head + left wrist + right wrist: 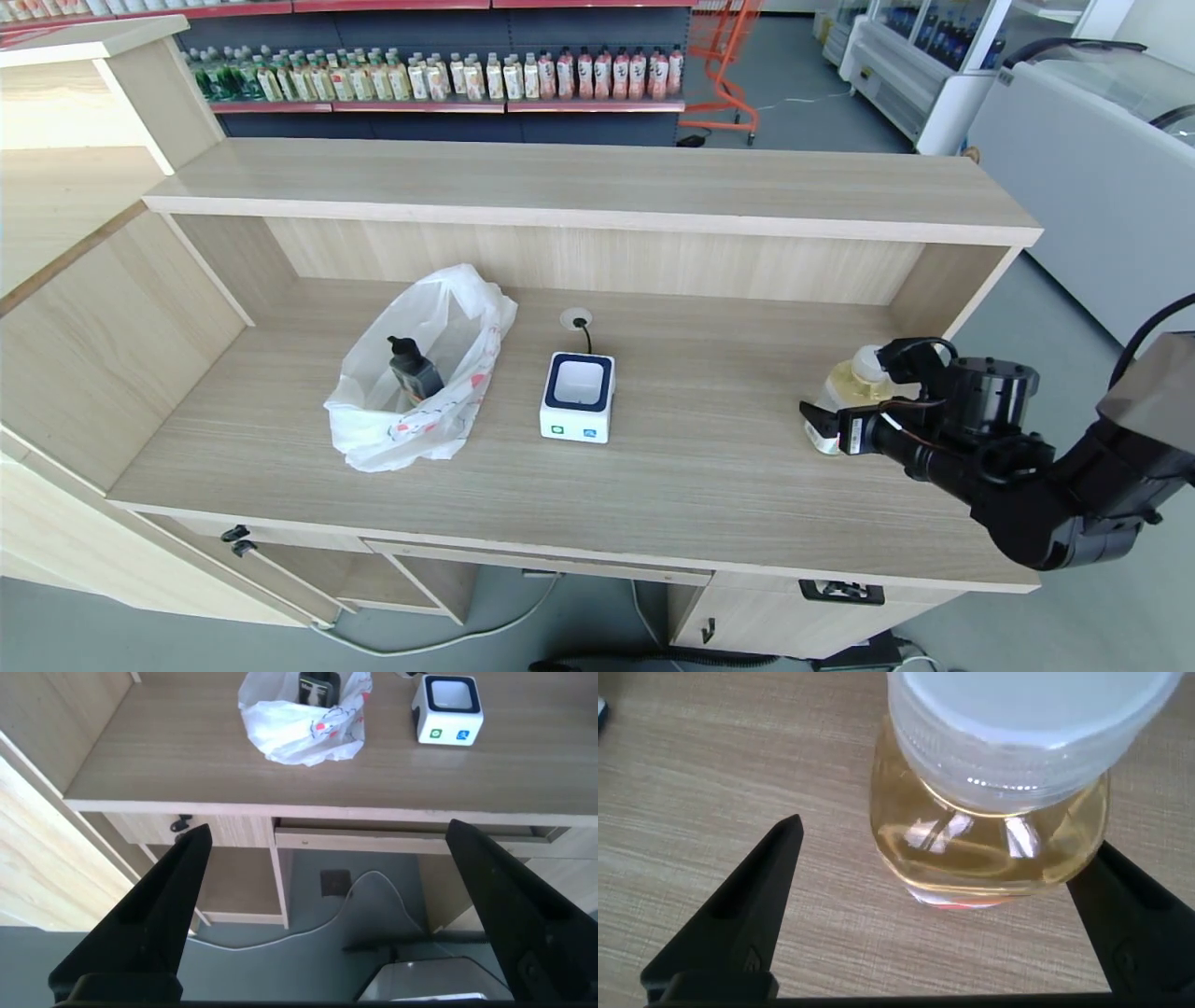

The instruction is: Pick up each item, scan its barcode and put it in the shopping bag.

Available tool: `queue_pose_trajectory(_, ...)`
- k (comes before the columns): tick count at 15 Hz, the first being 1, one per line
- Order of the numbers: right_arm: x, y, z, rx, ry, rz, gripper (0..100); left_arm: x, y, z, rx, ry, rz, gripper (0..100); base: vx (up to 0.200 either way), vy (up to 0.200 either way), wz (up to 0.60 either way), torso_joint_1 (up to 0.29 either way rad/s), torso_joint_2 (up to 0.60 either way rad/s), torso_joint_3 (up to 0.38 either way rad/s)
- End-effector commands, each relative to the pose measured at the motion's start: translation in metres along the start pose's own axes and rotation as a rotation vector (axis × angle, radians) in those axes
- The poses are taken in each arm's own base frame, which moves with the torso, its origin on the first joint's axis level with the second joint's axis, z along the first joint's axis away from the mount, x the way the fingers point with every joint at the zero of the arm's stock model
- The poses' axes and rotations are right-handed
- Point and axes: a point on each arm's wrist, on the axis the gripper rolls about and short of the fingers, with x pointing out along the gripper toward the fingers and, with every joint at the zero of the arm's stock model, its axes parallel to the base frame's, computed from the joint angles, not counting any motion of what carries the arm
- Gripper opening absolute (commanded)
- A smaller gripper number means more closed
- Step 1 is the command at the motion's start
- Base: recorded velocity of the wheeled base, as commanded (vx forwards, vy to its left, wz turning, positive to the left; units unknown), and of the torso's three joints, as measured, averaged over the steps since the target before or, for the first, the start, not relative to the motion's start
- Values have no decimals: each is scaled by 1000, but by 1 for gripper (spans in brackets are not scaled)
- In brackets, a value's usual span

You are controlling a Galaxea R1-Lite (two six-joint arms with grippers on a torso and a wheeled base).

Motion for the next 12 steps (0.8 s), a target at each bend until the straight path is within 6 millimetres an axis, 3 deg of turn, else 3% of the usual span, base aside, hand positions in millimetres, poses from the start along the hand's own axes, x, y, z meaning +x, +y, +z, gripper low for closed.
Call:
queue_pose_trajectory(1, 13, 2, -3, -4, -3, 5, 100, 0, 0, 0, 0, 1, -1, 100, 0, 0, 0, 0, 0, 0)
queue_pose_trajectory(12, 46, 8, 1, -20, -62, 29, 100, 0, 0, 0, 0, 2, 1, 100, 0, 0, 0, 0, 0, 0)
